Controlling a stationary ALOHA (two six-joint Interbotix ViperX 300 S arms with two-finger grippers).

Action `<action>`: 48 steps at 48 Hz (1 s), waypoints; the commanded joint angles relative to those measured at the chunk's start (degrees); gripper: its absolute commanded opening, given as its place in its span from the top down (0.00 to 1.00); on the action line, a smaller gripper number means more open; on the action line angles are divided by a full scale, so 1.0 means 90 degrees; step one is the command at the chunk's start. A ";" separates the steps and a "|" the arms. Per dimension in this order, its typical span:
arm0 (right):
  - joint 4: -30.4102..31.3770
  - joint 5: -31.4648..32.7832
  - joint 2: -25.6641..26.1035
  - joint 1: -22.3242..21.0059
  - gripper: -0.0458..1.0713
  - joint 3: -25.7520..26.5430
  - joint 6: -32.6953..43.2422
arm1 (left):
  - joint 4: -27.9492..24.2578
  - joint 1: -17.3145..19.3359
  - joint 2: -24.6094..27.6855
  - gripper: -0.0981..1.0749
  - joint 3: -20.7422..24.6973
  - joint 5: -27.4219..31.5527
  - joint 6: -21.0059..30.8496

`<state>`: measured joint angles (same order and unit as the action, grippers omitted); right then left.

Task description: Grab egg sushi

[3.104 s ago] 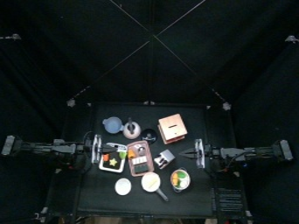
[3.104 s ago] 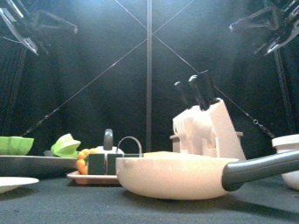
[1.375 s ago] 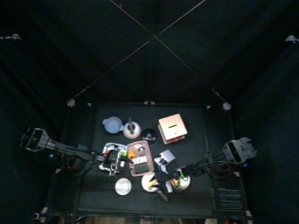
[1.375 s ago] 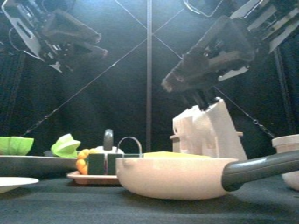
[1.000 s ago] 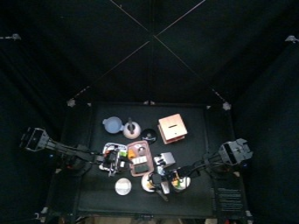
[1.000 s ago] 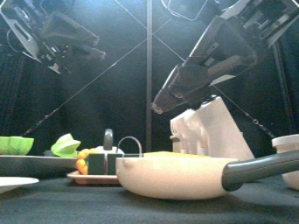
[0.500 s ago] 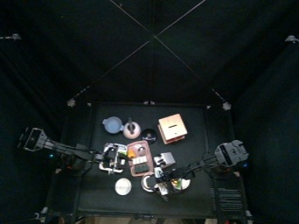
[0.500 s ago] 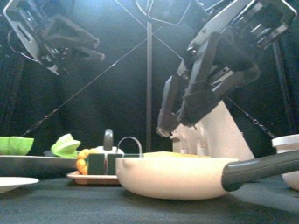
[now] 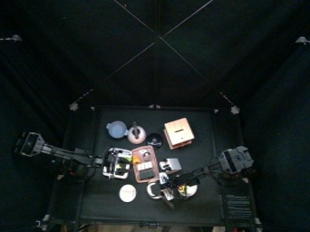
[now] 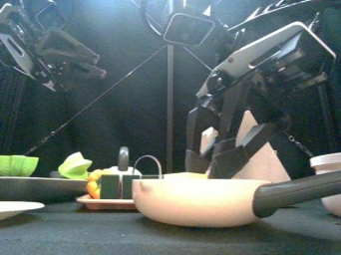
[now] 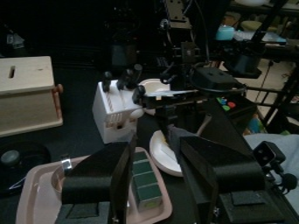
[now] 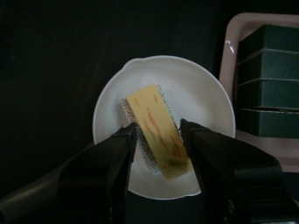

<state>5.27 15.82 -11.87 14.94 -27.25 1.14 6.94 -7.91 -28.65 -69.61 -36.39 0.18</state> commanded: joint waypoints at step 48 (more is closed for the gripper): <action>0.0010 0.0498 0.0518 -0.0068 0.47 0.0850 0.0010 | 0.0000 -0.0039 -0.0107 0.27 0.0029 -0.0068 -0.0010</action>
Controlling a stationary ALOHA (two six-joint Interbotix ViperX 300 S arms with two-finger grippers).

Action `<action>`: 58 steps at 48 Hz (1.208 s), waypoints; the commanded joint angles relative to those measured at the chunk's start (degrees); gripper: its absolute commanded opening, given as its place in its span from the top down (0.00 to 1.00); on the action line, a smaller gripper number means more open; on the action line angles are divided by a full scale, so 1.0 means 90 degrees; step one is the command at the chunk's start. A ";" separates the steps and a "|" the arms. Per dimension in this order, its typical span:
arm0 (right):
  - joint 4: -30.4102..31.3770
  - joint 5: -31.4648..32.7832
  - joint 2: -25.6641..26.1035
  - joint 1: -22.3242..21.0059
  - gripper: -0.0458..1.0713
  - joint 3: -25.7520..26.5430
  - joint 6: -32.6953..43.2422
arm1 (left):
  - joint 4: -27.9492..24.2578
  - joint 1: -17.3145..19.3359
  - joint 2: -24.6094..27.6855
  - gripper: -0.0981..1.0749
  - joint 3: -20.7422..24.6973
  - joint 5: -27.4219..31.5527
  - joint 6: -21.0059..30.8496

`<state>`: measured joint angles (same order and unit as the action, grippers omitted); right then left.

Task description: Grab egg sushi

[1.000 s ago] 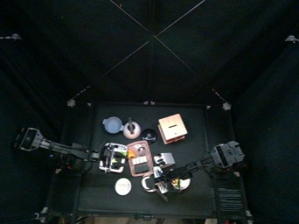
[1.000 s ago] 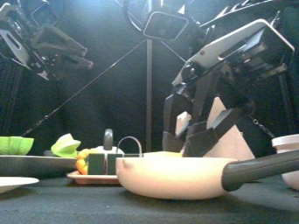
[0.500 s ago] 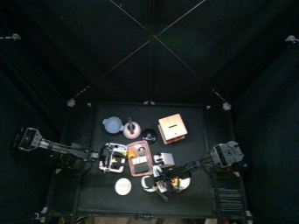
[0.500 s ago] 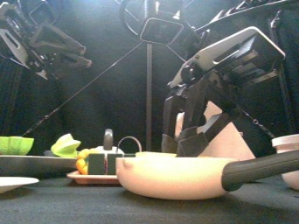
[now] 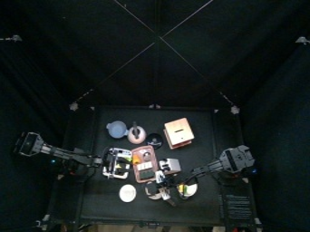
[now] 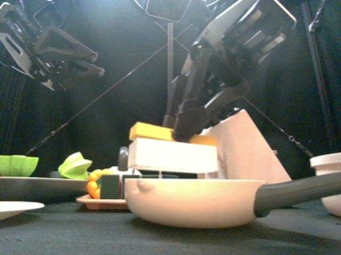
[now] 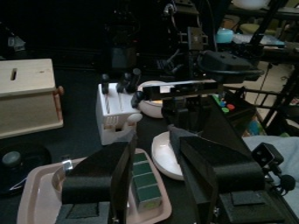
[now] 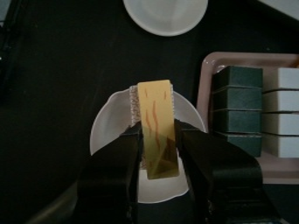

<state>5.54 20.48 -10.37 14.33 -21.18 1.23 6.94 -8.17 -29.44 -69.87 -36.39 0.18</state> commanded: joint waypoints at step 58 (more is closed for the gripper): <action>-0.0479 -0.1436 0.1563 -0.0029 0.58 -0.0732 0.0000 | 0.0498 0.0029 -0.0049 0.27 -0.0303 -0.0068 0.0010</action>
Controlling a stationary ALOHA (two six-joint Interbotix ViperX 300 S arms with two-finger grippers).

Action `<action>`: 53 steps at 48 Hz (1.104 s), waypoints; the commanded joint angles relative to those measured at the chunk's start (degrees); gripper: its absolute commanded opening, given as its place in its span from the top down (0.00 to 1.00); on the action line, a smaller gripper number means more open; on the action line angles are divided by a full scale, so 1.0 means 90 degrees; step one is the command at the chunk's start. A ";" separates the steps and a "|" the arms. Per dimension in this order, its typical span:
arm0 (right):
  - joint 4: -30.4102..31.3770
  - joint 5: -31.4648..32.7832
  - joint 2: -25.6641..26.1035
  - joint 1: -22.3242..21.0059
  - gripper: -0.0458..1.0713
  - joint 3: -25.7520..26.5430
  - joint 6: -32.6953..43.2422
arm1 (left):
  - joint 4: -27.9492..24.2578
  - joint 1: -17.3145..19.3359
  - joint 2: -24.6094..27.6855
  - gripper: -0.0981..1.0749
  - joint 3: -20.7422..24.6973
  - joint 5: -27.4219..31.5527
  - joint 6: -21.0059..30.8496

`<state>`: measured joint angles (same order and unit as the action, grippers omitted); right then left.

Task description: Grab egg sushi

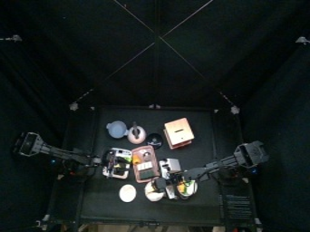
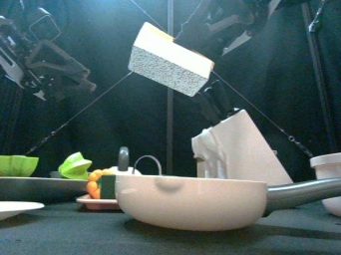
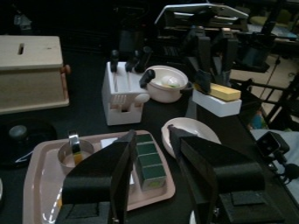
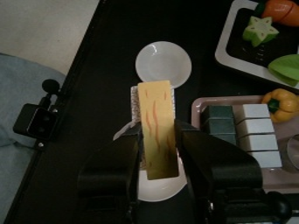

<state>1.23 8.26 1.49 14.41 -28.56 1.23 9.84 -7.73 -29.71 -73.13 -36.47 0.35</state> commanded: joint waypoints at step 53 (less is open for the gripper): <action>-0.0117 -0.0635 0.0381 -0.0264 0.58 0.0020 0.0000 | -0.0361 -0.0186 0.0527 0.26 0.0566 -0.0059 0.0000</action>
<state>0.44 3.60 2.11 12.22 -29.00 1.14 6.77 -8.88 -26.37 -70.40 -36.39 0.18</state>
